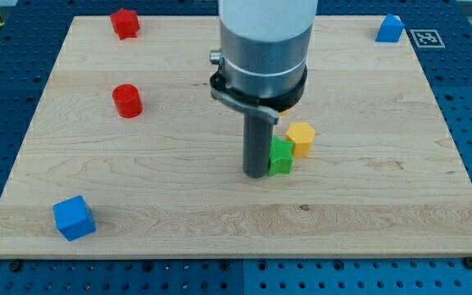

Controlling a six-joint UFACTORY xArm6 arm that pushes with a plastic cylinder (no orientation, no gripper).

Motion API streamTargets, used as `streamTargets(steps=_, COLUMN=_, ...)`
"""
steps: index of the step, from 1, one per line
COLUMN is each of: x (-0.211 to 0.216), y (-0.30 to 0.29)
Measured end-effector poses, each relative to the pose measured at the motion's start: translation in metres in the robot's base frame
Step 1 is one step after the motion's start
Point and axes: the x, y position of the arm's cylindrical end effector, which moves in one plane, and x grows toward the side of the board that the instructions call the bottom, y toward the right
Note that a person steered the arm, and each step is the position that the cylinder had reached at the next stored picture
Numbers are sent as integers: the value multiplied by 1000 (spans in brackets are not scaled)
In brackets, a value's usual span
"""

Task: Slide the blue cube up to the right

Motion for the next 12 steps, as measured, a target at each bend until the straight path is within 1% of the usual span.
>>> streamTargets(steps=2, x=-23, y=2)
streamTargets(steps=3, x=-36, y=-55)
streamTargets(steps=4, x=-41, y=-152)
streamTargets(steps=5, x=-42, y=-227)
streamTargets(steps=6, x=-21, y=-281)
streamTargets(steps=7, x=26, y=-289)
streamTargets(steps=8, x=69, y=-276)
streamTargets(steps=9, x=72, y=-276)
streamTargets(steps=10, x=91, y=-257)
streamTargets(steps=11, x=98, y=-230)
streamTargets(steps=12, x=82, y=-217)
